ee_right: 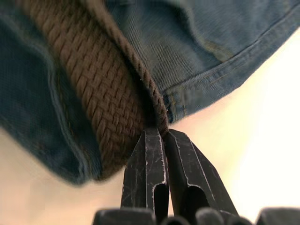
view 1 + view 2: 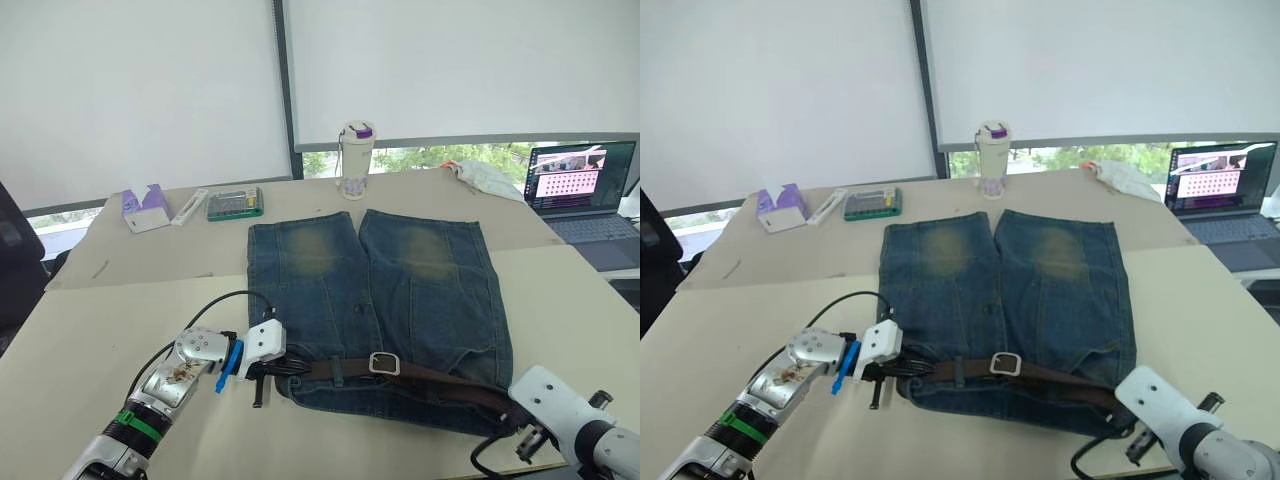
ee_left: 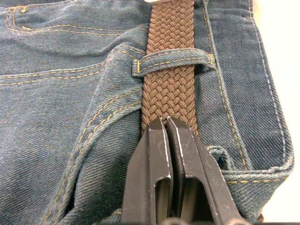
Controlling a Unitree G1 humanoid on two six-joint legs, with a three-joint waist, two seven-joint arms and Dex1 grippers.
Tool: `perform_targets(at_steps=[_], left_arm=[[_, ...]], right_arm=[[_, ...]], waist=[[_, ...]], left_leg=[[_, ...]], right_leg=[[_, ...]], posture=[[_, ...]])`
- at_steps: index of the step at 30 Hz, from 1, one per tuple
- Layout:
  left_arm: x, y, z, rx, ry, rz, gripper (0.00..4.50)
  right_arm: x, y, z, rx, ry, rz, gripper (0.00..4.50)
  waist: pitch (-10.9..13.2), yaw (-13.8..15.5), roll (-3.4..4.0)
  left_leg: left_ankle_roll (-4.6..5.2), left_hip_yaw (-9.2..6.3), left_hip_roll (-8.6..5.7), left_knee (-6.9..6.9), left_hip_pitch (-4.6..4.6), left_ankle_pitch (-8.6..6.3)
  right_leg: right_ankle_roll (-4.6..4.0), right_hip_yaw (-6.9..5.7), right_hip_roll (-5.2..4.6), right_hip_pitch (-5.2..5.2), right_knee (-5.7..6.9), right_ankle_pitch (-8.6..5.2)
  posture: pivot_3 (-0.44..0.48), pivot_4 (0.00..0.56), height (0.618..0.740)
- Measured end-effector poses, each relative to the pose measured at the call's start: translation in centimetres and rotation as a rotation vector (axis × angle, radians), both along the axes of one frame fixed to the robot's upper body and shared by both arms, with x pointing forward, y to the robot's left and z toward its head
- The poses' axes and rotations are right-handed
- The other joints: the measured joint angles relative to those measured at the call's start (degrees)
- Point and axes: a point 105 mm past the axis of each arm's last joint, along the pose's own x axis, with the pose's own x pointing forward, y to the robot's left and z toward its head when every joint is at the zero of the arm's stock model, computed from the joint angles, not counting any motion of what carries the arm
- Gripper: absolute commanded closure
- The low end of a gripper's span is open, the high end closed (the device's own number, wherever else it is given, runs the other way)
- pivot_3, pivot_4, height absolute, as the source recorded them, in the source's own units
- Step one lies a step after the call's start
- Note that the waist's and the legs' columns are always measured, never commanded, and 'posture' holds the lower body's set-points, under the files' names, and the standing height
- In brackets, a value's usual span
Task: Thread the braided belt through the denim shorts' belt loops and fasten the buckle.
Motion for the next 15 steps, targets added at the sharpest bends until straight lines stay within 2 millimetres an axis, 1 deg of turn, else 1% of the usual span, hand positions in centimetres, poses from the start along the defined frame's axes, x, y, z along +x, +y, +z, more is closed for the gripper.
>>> perform_targets(at_steps=[1,3,5,6,8,9,11,12,14,15], left_arm=[[0.0,0.1,0.2,-0.014,0.007,0.016,4.19],[0.2,0.5,1.0,-0.115,0.110,0.120,3.58],[0.6,0.9,2.5,-0.246,0.221,0.224,2.89],[0.9,0.7,3.8,-0.317,0.246,0.258,2.54],[1.8,-0.2,6.5,-0.450,0.259,0.320,1.85],[2.3,-0.5,7.4,-0.494,0.255,0.350,1.55],[4.0,-0.8,9.9,-0.622,0.233,0.471,0.86],[4.7,-0.9,10.8,-0.656,0.209,0.535,0.58],[5.2,-1.1,11.6,-0.664,0.158,0.606,0.58],[5.0,-1.3,11.9,-0.666,0.126,0.608,0.58]], right_arm=[[0.1,0.1,0.0,0.017,-0.005,-0.001,3.73],[0.3,0.7,0.6,0.132,-0.037,-0.011,3.20],[0.6,1.9,1.7,0.246,-0.089,0.010,2.49],[1.1,2.6,2.5,0.314,-0.134,0.020,2.13],[2.2,3.7,4.3,0.403,-0.236,0.051,1.43],[2.6,4.0,4.9,0.425,-0.274,0.058,1.13],[4.1,4.4,6.8,0.473,-0.400,0.050,0.44],[4.8,4.6,7.7,0.485,-0.453,0.052,0.42],[5.6,5.4,8.5,0.549,-0.512,0.068,0.42],[5.8,5.9,8.7,0.580,-0.525,0.095,0.42]], waist=[[0.03,-0.15,-0.03],[0.30,-0.35,-0.20],[0.66,-0.52,-0.44],[0.73,-0.51,-0.53],[0.86,-0.28,-0.70],[0.91,-0.05,-0.79],[0.91,0.55,-0.79],[0.91,0.66,-0.80],[0.88,0.55,-0.76],[0.87,0.54,-0.75]], left_leg=[[-0.01,0.00,0.04,-0.03,-0.04,-0.01],[-0.08,-0.02,0.17,-0.03,-0.15,-0.04],[-0.18,-0.03,0.19,0.00,-0.51,0.02],[-0.31,-0.06,0.17,0.02,-0.53,0.10],[-0.36,-0.06,0.13,0.06,-0.64,0.13],[-0.37,-0.06,0.11,0.06,-0.72,0.14],[-0.44,-0.06,0.06,0.07,-0.69,0.26],[-0.53,-0.06,0.04,0.07,-0.65,0.33],[-0.94,-0.06,0.10,0.03,-0.64,0.55],[-0.96,-0.05,0.08,0.02,-0.69,0.57]], right_leg=[[0.00,0.00,0.04,-0.05,0.00,0.00],[-0.01,0.01,0.24,-0.19,0.01,0.00],[-0.03,0.03,0.28,-0.73,0.19,0.03],[-0.07,0.02,0.27,-0.89,0.29,0.05],[-0.43,0.07,0.25,-0.87,0.23,0.27],[-0.48,0.07,0.23,-0.85,0.15,0.30],[-0.56,0.06,0.25,-0.84,-0.02,0.44],[-0.63,0.05,0.26,-0.87,-0.09,0.51],[-0.78,0.06,0.37,-0.88,-0.20,0.60],[-0.91,0.07,0.37,-0.91,-0.20,0.68]], posture=[[0.000,0.150,0.740],[0.000,0.150,0.740],[0.000,0.150,0.740],[0.000,0.150,0.740],[0.000,0.150,0.740],[0.000,0.150,0.740],[0.000,0.150,0.740],[0.000,0.150,0.740],[0.000,0.150,0.740],[0.000,0.150,0.740]])
